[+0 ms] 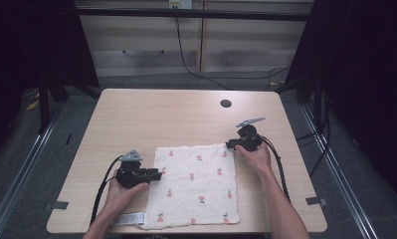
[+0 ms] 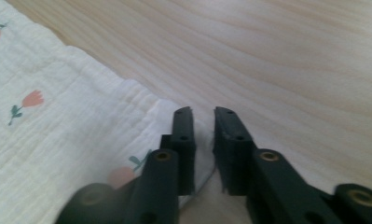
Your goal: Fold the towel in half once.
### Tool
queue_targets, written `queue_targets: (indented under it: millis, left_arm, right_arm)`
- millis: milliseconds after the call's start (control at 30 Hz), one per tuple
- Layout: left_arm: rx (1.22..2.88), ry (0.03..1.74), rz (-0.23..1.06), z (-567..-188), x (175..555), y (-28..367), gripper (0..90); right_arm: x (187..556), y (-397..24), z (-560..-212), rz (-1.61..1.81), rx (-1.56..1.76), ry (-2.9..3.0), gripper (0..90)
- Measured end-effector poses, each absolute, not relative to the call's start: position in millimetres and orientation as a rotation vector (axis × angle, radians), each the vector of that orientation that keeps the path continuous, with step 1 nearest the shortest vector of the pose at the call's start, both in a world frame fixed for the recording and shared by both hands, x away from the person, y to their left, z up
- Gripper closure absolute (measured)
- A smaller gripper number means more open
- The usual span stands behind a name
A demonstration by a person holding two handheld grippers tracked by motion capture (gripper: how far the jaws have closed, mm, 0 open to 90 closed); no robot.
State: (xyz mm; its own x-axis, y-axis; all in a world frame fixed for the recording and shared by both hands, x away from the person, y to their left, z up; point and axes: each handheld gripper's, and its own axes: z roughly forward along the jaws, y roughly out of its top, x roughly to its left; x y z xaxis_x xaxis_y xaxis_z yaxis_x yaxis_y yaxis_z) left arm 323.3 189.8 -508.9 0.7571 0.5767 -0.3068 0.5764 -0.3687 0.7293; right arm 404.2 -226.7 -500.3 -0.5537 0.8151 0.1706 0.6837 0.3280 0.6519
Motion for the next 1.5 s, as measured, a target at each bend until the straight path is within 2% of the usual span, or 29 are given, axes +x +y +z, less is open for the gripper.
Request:
queue_targets:
  millis: [67,100,300,533,600,800,900,1233,1300,1433,1500]
  left_arm:
    - [2.040,0.871,-0.005,-509,325,190,65.6]
    - [2.044,0.868,-0.015,-509,326,192,65.5]
    - [2.011,0.901,0.020,-502,339,199,61.3]
    - [1.931,0.939,0.039,-494,378,204,58.3]
    - [1.965,0.940,0.046,-495,388,198,54.8]
    - [1.971,0.977,0.073,-499,407,191,54.9]
    - [1.997,0.987,0.109,-500,412,187,56.2]
    - [2.047,0.957,0.106,-510,413,182,64.2]
    - [2.062,0.940,0.135,-510,412,183,68.8]
    - [2.081,0.930,0.150,-509,411,180,68.9]
    - [2.111,0.906,0.166,-508,410,179,75.0]
  right_arm:
    - [403,-227,-501,1.053,1.383,2.415,86.8]
    - [403,-228,-501,1.077,1.386,2.418,87.7]
    - [403,-229,-494,1.151,1.384,2.413,88.5]
    - [400,-229,-488,1.172,1.368,2.404,88.5]
    - [399,-229,-486,1.190,1.359,2.398,88.5]
    - [393,-232,-481,1.227,1.346,2.375,88.5]
    - [390,-234,-478,1.228,1.343,2.369,88.5]
    - [389,-236,-476,1.230,1.340,2.364,88.5]
    - [389,-236,-476,1.230,1.340,2.365,88.4]
    - [389,-235,-476,1.237,1.337,2.369,88.5]
    - [388,-234,-476,1.235,1.335,2.374,88.5]
